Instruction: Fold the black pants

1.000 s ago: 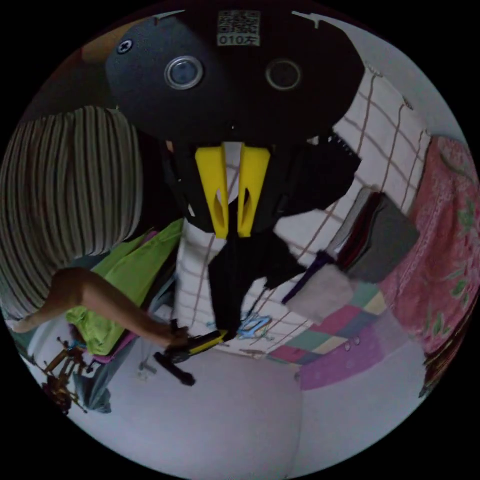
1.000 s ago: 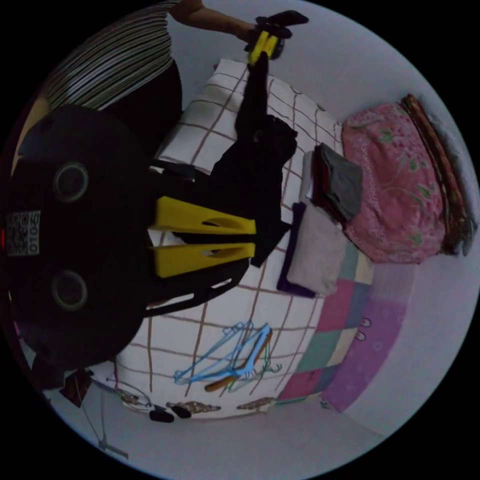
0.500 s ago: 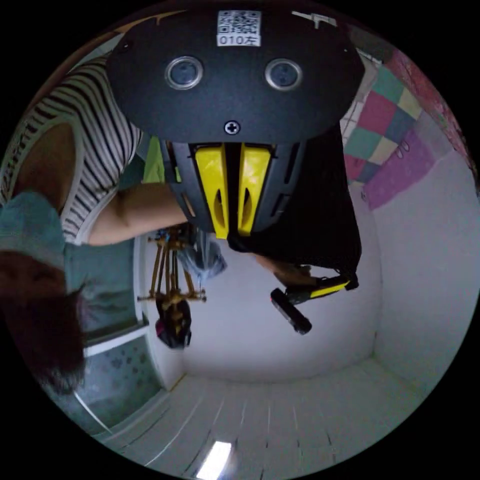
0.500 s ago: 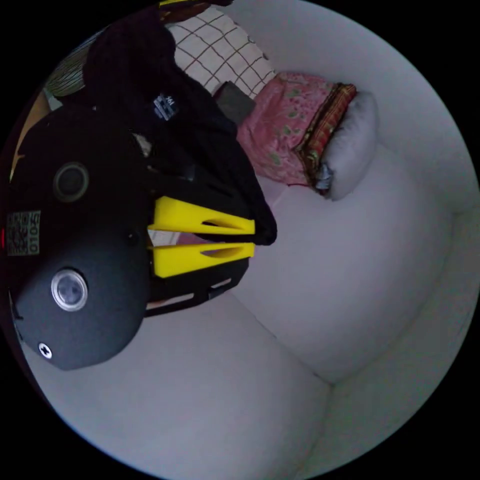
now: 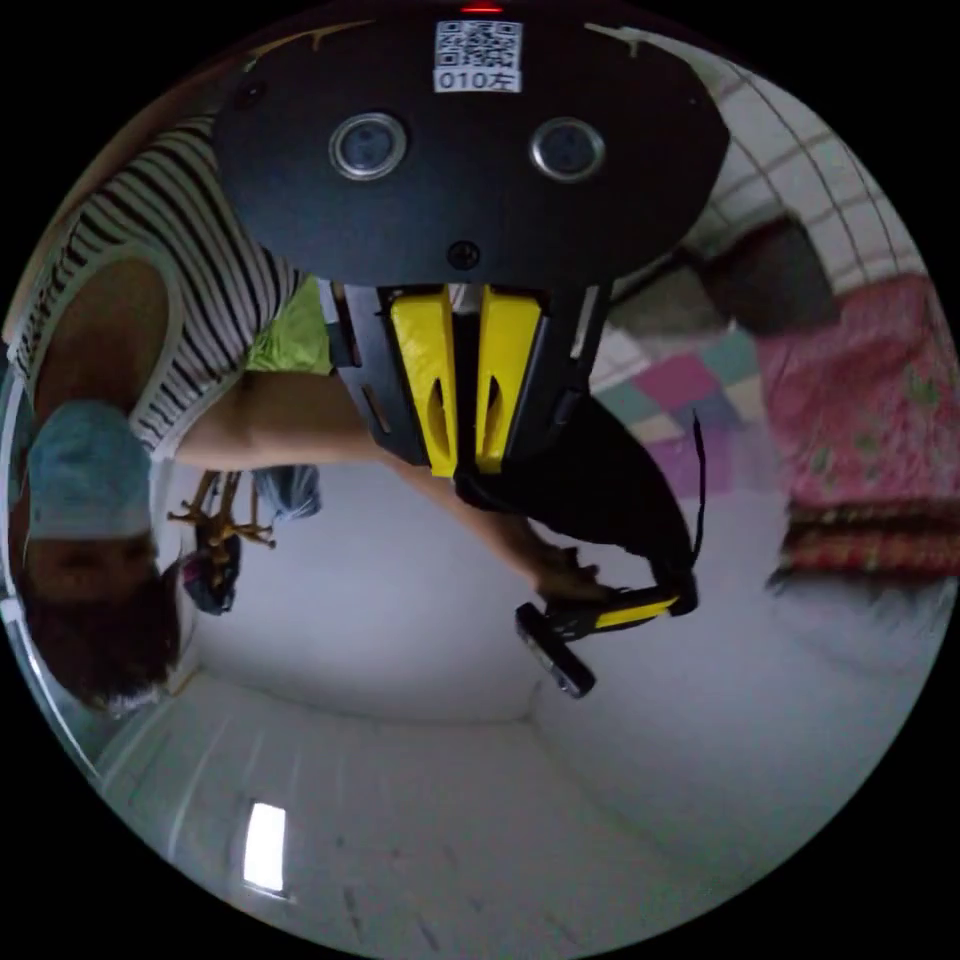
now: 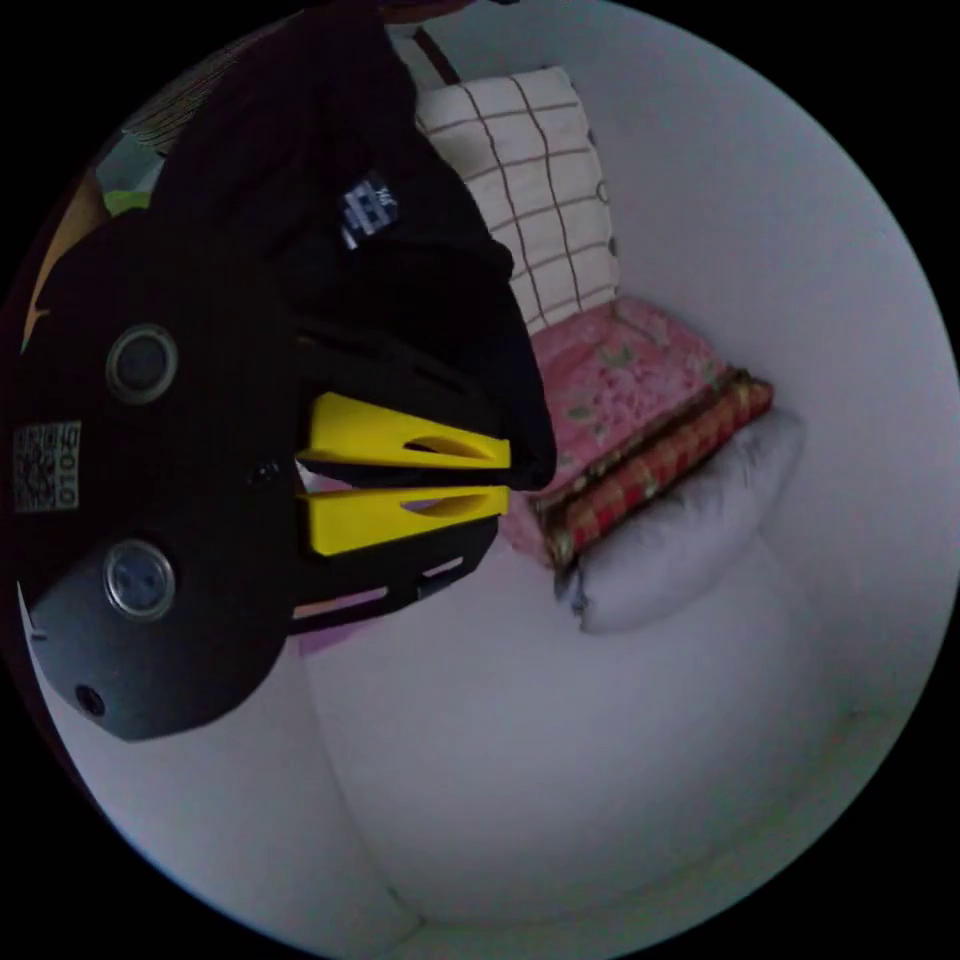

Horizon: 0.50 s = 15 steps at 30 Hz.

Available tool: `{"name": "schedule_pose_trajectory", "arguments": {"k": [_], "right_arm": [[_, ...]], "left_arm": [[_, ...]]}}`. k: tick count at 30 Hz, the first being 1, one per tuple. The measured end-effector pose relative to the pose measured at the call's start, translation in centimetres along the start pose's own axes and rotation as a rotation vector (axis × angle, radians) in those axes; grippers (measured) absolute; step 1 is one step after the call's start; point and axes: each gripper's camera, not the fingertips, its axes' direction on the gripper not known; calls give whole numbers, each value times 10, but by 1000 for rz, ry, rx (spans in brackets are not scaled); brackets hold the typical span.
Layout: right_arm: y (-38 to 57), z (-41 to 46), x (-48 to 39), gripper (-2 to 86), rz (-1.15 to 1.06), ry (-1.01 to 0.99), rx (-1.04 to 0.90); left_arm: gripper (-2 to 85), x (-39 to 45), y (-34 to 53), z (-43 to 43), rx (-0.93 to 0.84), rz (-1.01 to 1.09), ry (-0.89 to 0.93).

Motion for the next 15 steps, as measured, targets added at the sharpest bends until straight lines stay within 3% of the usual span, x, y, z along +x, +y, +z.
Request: {"name": "schedule_pose_trajectory", "arguments": {"k": [8, 15], "right_arm": [[-45, 189, -230, 46, -85, -472, -105], [-100, 258, -370, 46, -149, -527, -174]], "left_arm": [[28, -112, 225, -114, -164, -464, -231], [28, -166, 340, -175, -304, -630, -434]]}}
